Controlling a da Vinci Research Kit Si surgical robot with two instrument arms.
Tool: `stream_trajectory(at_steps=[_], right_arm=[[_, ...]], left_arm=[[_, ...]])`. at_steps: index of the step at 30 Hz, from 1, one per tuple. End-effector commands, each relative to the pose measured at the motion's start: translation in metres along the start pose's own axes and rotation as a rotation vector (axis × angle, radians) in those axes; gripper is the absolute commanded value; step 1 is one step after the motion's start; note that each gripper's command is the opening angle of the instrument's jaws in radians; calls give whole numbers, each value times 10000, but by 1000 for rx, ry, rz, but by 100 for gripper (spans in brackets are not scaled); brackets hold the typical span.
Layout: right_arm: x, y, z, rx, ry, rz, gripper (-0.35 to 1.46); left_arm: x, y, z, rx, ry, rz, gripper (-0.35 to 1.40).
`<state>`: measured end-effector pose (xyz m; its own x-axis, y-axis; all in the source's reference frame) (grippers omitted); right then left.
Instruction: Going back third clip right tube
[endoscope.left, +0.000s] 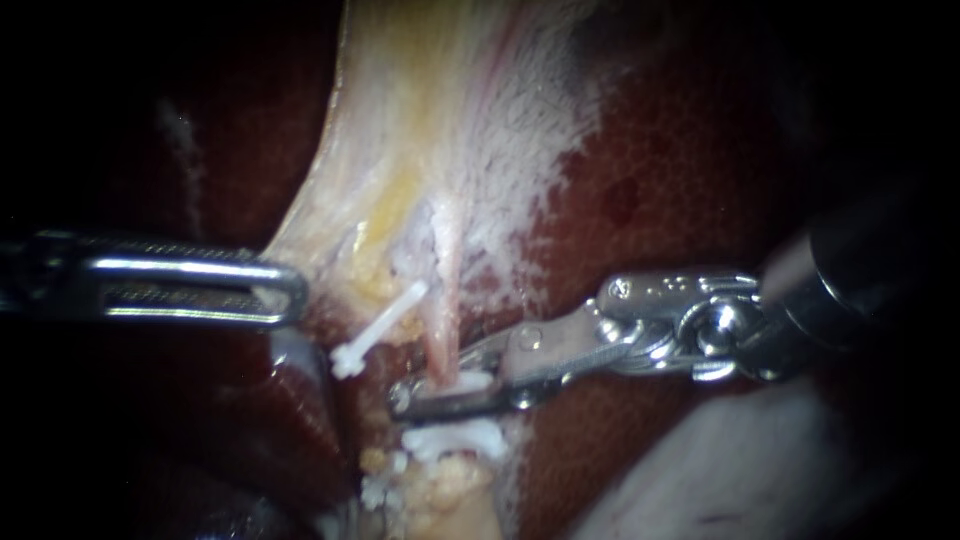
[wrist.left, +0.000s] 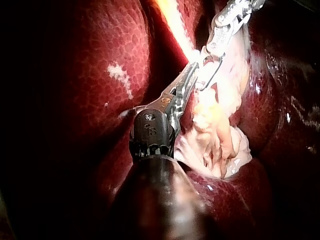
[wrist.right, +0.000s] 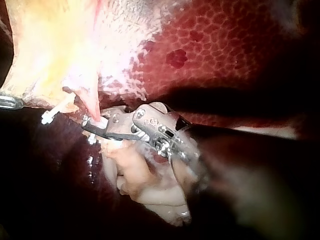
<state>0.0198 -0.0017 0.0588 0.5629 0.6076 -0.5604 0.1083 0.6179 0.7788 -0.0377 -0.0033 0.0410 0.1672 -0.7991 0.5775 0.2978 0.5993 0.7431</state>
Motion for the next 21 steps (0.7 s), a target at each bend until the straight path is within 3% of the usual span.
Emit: stream_trajectory(at_steps=[1, 11, 18, 21], right_arm=[[0, 0, 1, 0, 0, 0, -35], [0, -1, 3, 0, 0, -1, -35], [0, 0, 3, -8, 19, -42, 20], [2, 1, 3, -23, 34, -107, 41]], left_arm=[[0, 0, 0, 0, 0, 0, -35], [1, 1, 1, 0, 0, 1, -35], [2, 1, 1, 0, 0, 1, -35], [2, 1, 1, 0, 0, 1, -35]])
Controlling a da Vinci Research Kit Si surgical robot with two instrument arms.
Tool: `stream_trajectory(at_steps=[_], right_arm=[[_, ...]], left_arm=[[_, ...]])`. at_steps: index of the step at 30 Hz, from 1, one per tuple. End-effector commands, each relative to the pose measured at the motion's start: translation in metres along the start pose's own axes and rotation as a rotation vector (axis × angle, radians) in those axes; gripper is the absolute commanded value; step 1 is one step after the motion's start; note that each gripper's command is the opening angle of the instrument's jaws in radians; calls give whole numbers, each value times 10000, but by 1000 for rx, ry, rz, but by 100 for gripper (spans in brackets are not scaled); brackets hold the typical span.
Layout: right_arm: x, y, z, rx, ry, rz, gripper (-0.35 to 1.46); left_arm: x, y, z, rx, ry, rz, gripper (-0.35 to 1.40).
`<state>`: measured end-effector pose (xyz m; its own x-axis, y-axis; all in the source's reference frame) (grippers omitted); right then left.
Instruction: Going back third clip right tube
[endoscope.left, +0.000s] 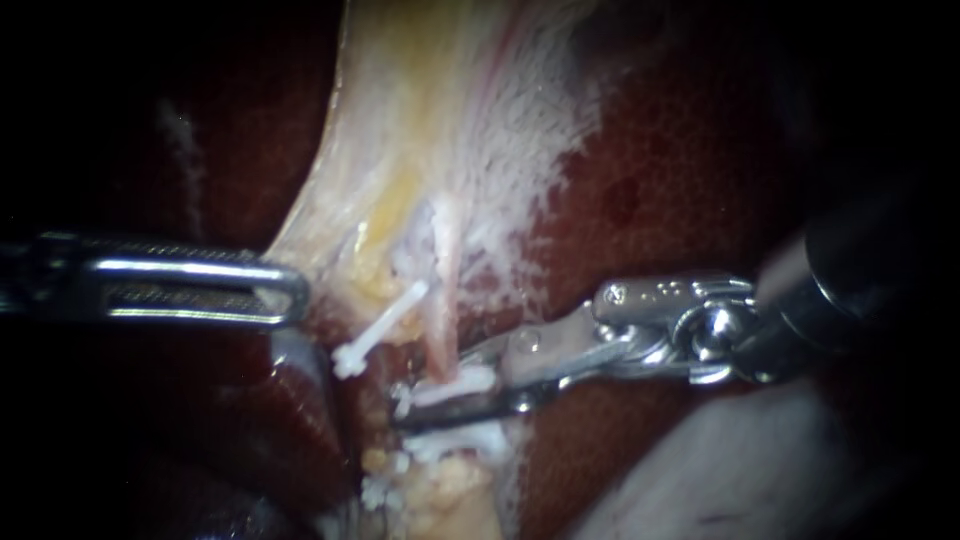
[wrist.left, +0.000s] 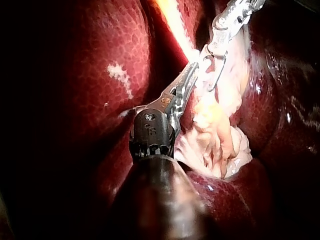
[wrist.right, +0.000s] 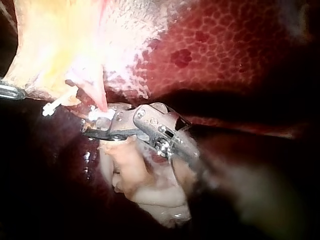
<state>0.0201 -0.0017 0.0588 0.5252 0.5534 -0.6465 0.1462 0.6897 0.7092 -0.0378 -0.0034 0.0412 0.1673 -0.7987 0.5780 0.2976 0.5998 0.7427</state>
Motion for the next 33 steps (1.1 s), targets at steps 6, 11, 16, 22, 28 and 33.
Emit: stream_trajectory(at_steps=[6, 11, 16, 22, 28, 33], right_arm=[[2, 6, -6, -44, 33, -86, 56], [9, 8, -24, -127, 56, -114, 60], [7, 5, -50, -148, 59, -146, 60], [-7, -5, -75, -142, 50, -255, 60], [-16, -11, -94, -148, 45, -327, 60], [-14, -17, -114, -165, 45, -350, 60]], left_arm=[[0, 0, -1, 0, 0, 0, -35], [0, 0, -1, 0, 0, 0, -35], [1, 2, -2, 1, 0, 1, -35], [2, 5, -2, 2, 1, 1, -35], [2, 9, -2, 3, 1, 1, -35], [4, 13, -3, 4, 1, 2, -35]])
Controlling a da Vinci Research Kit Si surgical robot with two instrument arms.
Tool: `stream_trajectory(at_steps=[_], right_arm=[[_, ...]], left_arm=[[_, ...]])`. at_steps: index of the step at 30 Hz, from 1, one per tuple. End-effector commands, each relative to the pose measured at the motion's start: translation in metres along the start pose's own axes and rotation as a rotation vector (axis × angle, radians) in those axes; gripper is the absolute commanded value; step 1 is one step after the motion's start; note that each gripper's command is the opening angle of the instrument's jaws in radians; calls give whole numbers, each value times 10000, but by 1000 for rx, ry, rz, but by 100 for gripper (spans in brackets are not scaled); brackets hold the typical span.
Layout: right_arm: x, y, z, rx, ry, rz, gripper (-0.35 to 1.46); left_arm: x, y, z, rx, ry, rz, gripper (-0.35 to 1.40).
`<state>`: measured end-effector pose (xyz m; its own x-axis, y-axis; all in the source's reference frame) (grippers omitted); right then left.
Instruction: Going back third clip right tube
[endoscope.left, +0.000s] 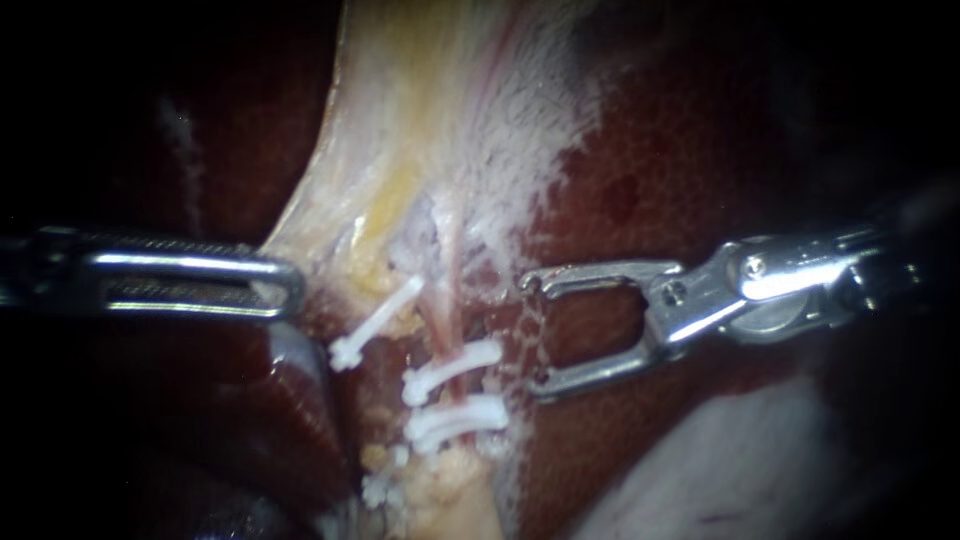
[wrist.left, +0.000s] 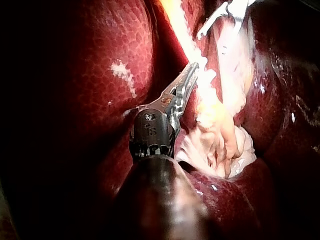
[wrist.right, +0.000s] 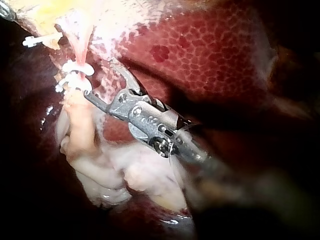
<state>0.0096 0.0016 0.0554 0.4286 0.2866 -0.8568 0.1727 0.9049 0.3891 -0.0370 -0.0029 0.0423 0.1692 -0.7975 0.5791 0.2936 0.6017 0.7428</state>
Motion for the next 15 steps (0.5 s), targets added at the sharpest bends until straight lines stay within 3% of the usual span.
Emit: stream_trajectory(at_steps=[1, 8, 15], right_arm=[[1, 0, -5, -3, 0, 0, 60], [8, -3, -22, -15, -1, -3, 60], [9, -7, -22, -17, -1, -4, 60]], left_arm=[[0, 0, 0, 0, 0, -1, -35], [1, 5, 0, -5, -2, 0, -35], [12, 21, 5, -10, -3, 5, -35]])
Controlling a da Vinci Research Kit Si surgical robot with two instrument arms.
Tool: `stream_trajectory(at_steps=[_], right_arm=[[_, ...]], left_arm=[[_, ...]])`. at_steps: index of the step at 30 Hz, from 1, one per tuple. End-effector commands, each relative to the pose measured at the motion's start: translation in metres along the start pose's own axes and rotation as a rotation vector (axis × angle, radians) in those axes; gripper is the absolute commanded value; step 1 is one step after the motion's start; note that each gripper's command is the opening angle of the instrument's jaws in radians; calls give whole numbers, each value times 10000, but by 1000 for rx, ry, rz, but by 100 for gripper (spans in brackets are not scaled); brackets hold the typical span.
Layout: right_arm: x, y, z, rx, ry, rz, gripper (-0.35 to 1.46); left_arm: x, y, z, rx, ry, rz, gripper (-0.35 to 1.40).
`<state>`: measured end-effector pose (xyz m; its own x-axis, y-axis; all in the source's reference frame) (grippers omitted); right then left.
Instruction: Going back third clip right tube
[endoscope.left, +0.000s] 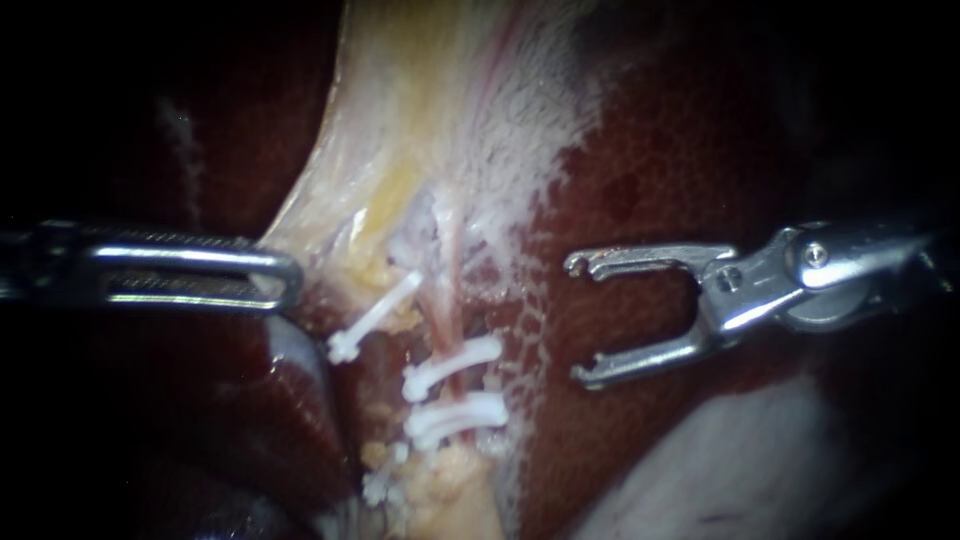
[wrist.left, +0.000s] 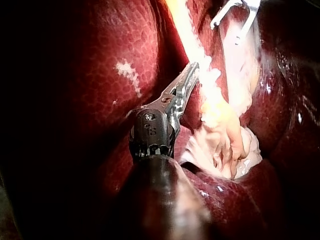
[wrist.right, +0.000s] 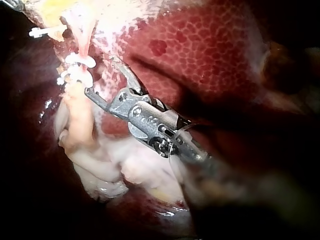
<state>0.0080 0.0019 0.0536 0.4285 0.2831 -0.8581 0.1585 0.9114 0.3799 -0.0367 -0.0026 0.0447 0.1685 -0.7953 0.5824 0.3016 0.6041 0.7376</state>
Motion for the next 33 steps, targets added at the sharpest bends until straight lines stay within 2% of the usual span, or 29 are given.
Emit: stream_trajectory(at_steps=[1, 4, 8, 13, 33], right_arm=[[0, 0, 0, 1, -1, 0, 60], [0, -1, 0, 1, -1, 0, 60], [-2, -2, -1, 7, 0, -2, 60], [-2, -3, -1, 7, 0, -2, 60], [0, -6, -2, 8, 0, -2, 60]], left_arm=[[3, 1, 2, -1, -1, 3, -35], [12, 5, 9, -5, -6, 14, -35], [30, 12, 23, -19, 11, 7, -35], [43, 14, 37, -12, 26, 3, -35], [46, 12, 43, -5, 31, -1, -35]])
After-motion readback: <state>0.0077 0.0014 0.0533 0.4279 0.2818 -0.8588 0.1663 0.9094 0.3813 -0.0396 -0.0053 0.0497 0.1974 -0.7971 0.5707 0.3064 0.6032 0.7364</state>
